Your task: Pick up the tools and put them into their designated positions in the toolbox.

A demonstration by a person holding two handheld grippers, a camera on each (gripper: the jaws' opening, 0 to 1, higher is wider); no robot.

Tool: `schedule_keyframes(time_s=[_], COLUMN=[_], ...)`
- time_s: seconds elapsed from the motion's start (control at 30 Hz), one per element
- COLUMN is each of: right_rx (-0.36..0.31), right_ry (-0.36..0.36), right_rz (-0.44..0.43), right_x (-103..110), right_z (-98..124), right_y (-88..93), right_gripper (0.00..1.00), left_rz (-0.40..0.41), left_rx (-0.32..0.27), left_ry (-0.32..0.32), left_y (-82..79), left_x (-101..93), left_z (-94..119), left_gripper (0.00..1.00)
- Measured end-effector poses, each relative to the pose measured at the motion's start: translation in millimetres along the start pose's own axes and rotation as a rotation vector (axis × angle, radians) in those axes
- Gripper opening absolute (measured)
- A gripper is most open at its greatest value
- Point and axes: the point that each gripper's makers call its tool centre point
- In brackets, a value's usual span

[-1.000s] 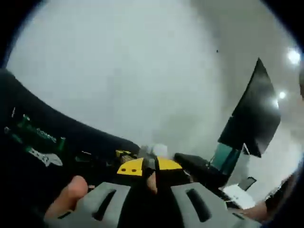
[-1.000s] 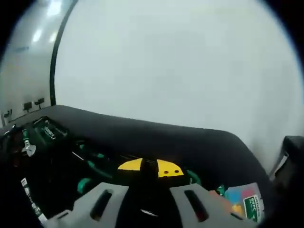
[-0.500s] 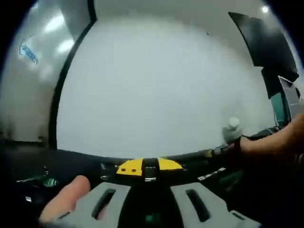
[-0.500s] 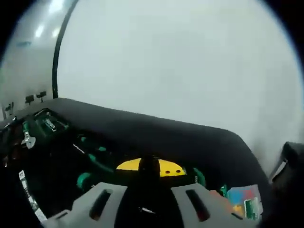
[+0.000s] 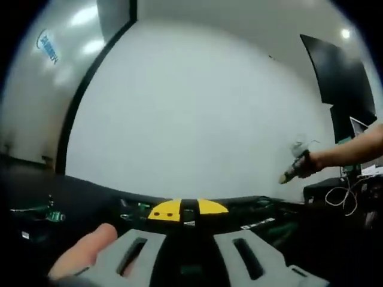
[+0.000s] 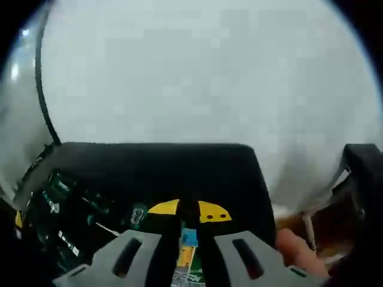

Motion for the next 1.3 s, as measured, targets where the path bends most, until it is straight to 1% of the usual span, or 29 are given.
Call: schedule_keyframes(time_s=[0.07,0.13,0.17,0.23,0.27,0.3,0.33,0.43,0.47,0.5,0.53,0.57,0.6,0.63,0.67,0.73,0.8,0.83,0.87,0.9,0.93,1.0,1.07,1.1,1.13,1.2,1.23,1.27,1.3], right_rx=[0.127,0.187,0.232,0.307,0.322,0.370,0.332,0.341,0.346,0.352,0.379,0.392,0.404,0.412,0.415,0.433,0.417,0.404,0.385,0.388,0.387,0.389,0.385,0.391,0.378,0.400,0.425,0.455,0.446], right_ry=[-0.061,-0.117,-0.145,-0.192,-0.127,-0.036,-0.096,-0.088,-0.045,-0.008,0.043,0.077,0.124,0.139,0.139,0.118,0.096,0.077,0.048,0.055,0.037,0.061,0.057,0.069,0.095,0.103,0.134,0.146,0.143], right_rz=[-0.019,0.062,0.072,0.066,0.076,0.051,0.047,0.035,0.057,0.115,0.190,0.239,0.233,0.236,0.220,0.146,0.063,0.034,-0.011,-0.058,-0.063,-0.037,-0.026,-0.020,0.003,0.143,0.153,0.179,0.167], right_x=[7.1,19.2,26.4,40.1,27.0,14.5,23.4,27.7,27.3,24.0,20.6,19.2,13.4,11.4,11.7,14.3,14.1,14.6,18.4,18.4,19.9,16.1,19.8,20.8,18.5,19.1,13.6,13.0,11.6], right_z=[-16.8,-25.7,-28.7,-30.1,-32.3,-28.1,-31.3,-29.8,-28.4,-29.5,-27.9,-25.9,-26.0,-25.8,-27.0,-27.5,-27.9,-26.9,-28.0,-25.5,-26.8,-31.2,-39.0,-40.5,-41.6,-36.7,-35.1,-33.1,-37.9], right_y=[20.2,30.8,38.8,58.6,63.3,75.4,70.8,78.8,80.1,76.1,77.1,77.1,77.8,78.8,79.5,83.4,80.3,77.5,74.3,78.0,78.9,82.6,87.9,91.5,89.1,91.2,88.4,90.2,80.7], right_gripper=[0.08,0.05,0.01,0.00,0.00,0.00,0.00,0.00,0.00,0.00,0.02,0.05,0.09,0.12,0.13,0.10,0.11,0.12,0.16,0.17,0.17,0.17,0.13,0.11,0.11,0.11,0.11,0.11,0.11], left_rz=[-0.012,-0.025,-0.030,-0.037,-0.043,-0.046,-0.049,-0.047,-0.049,-0.054,-0.062,-0.067,-0.071,-0.076,-0.081,-0.093,-0.100,-0.104,-0.107,-0.109,-0.115,-0.125,-0.139,-0.143,-0.145,-0.146,-0.146,-0.147,-0.147], left_rx=[0.017,0.028,0.029,0.030,0.033,0.034,0.036,0.037,0.038,0.043,0.045,0.049,0.052,0.055,0.057,0.059,0.064,0.066,0.067,0.070,0.071,0.078,0.085,0.087,0.089,0.091,0.091,0.091,0.091], left_ry=[0.002,0.002,0.003,0.001,-0.005,-0.011,-0.017,-0.016,-0.020,-0.020,-0.034,-0.034,-0.034,-0.033,-0.040,-0.045,-0.046,-0.048,-0.051,-0.049,-0.055,-0.048,-0.050,-0.049,-0.046,-0.047,-0.047,-0.051,-0.049], left_y=[3.6,6.3,6.6,7.9,8.1,7.9,8.6,8.6,9.1,10.1,10.0,10.8,11.3,13.4,13.7,14.6,15.9,16.2,16.8,17.5,17.8,19.5,21.1,21.6,22.4,23.0,22.8,22.9,23.1], left_x=[-1.5,-2.3,-2.7,0.3,1.3,2.6,3.7,2.3,3.1,3.0,4.5,3.7,3.6,3.9,5.0,6.0,6.2,6.2,7.0,6.6,7.5,4.5,4.5,4.9,4.1,4.3,4.1,5.1,4.9], left_z=[-0.5,-1.4,-1.4,-3.5,-4.0,-4.1,-4.4,-3.8,-4.0,-4.4,-2.9,-2.6,-2.5,-3.6,-3.2,-3.1,-4.4,-4.6,-4.4,-4.3,-3.9,-4.7,-5.4,-5.6,-6.3,-6.7,-6.5,-6.4,-6.4], left_gripper=[0.08,0.07,0.07,0.07,0.07,0.07,0.07,0.06,0.06,0.06,0.06,0.06,0.06,0.06,0.06,0.06,0.06,0.06,0.06,0.06,0.06,0.06,0.06,0.06,0.06,0.06,0.06,0.06,0.06])
Point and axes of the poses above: the point that each gripper's makers call its tool centre point, and the gripper's own axes: z roughly backward along the fingers, x roughly to its left, y roughly out of its underside, and after that the axes turned 4 degrees about -y, right-handed
